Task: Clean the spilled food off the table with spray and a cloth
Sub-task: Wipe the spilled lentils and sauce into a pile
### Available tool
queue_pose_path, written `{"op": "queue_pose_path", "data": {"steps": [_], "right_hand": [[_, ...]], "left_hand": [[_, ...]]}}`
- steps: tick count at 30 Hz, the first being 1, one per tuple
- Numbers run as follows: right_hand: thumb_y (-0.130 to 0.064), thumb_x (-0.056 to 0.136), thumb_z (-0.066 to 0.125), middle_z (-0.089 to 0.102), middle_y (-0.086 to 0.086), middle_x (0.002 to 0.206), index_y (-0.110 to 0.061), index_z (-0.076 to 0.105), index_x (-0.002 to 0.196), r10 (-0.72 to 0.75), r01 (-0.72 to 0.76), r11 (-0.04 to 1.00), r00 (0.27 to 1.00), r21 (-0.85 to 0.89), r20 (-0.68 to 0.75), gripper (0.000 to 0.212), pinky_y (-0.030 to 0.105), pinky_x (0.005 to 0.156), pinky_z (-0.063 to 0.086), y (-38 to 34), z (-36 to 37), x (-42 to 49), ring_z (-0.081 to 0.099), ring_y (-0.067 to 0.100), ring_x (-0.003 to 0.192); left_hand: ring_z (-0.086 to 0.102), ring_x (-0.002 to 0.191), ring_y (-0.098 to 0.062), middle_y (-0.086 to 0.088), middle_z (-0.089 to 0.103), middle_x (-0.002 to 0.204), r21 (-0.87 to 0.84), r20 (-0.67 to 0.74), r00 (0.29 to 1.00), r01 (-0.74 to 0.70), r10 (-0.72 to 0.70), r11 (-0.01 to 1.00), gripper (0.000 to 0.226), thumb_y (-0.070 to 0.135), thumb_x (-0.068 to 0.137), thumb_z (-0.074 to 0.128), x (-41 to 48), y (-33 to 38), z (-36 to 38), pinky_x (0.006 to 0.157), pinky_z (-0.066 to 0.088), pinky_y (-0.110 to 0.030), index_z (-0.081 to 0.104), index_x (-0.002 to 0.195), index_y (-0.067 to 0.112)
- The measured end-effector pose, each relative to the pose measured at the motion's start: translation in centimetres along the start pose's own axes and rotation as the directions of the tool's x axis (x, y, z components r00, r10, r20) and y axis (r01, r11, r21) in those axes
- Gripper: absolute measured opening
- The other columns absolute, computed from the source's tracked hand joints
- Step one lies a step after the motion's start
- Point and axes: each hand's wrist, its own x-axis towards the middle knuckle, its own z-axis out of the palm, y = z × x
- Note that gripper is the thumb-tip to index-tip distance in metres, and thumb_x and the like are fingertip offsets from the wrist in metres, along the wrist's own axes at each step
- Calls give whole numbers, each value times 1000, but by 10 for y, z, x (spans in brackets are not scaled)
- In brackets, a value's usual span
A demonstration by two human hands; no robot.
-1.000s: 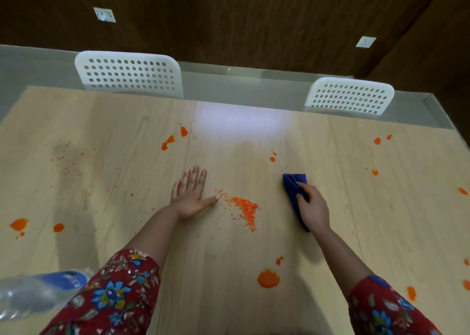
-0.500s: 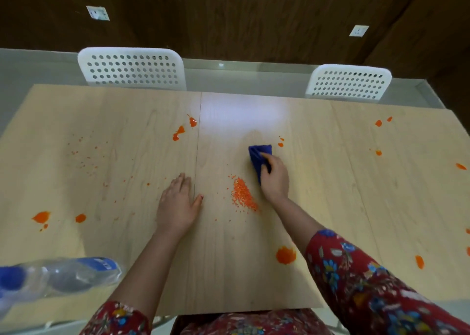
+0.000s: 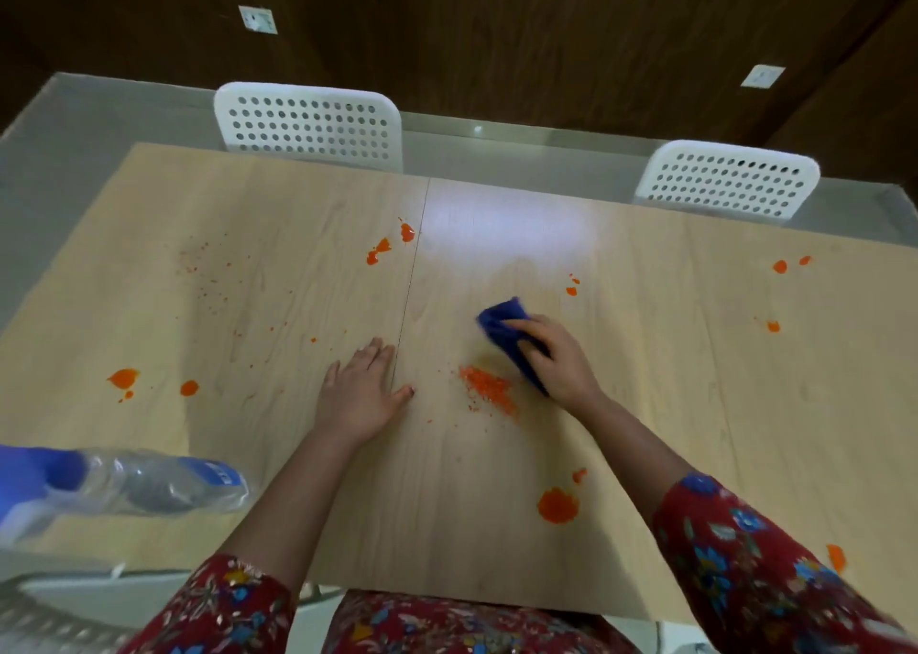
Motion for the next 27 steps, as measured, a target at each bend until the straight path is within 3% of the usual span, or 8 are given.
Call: {"op": "queue_pose_path", "data": {"steps": [3,6,9,14,17,21,24,27], "right_hand": [[-10,94,51,57,5,125,-15,60,128,248,-254,967,952,-11,-177,36,24,87,38,30,-21,-25,56,22,113],[-18,97,47,46,6,130,-16,48,137,383,-394,913,917,-106,-116,39,29,81,44,42,-19,-45,58,23,101],[-23,98,45,44,8,126,-15,45,136,349,-371,913,926,-170,-144,39,34,77,49,30,3,-48,58,24,89],[-24,98,46,43,8,128,-18,46,137,236,-244,950,970,-195,-63,40,32,79,47,-19,49,-38,54,25,103],[-22,98,47,43,4,133,-21,46,139,199,-200,974,980,-102,-26,41,28,79,46,-31,48,-32,56,22,104],[-23,95,55,45,7,126,-20,47,137,378,-386,920,919,-66,-108,44,26,78,43,-10,17,-46,58,25,97],[-24,87,67,53,7,124,-18,49,128,568,-568,822,823,-45,-18,45,23,64,43,7,0,-66,58,21,92],[-24,81,73,58,3,118,-19,52,119,557,-556,830,830,-43,17,44,26,65,47,-7,19,-80,58,16,90]], "left_hand": [[4,149,-10,8,0,163,1,7,1000,-10,10,1000,89,60,88,51,-29,-1,5,120,1,-37,5,155,24],[-1,149,-9,9,-6,162,50,19,1000,8,-9,999,101,62,83,56,-62,-3,18,120,0,-35,-4,155,26],[-3,149,-9,9,-8,162,67,17,997,77,-79,995,111,66,77,62,-73,-9,26,120,1,-36,-8,154,26],[-5,149,-9,11,-7,162,36,17,992,121,-122,992,128,70,63,71,-67,-12,24,119,0,-36,-6,154,25],[-6,149,-9,11,-8,162,43,34,996,86,-87,995,133,67,59,76,-60,-9,20,119,0,-36,-7,154,26],[-6,149,-9,10,-7,162,42,57,996,65,-67,997,134,67,57,77,-54,-12,19,120,0,-37,-5,155,25],[-6,149,-10,9,-7,162,50,45,998,43,-46,998,133,67,58,77,-53,-14,21,120,1,-37,-3,155,24],[-7,149,-10,9,-7,162,47,44,998,35,-37,998,131,67,59,76,-53,-15,23,120,0,-38,-3,155,24]]}}
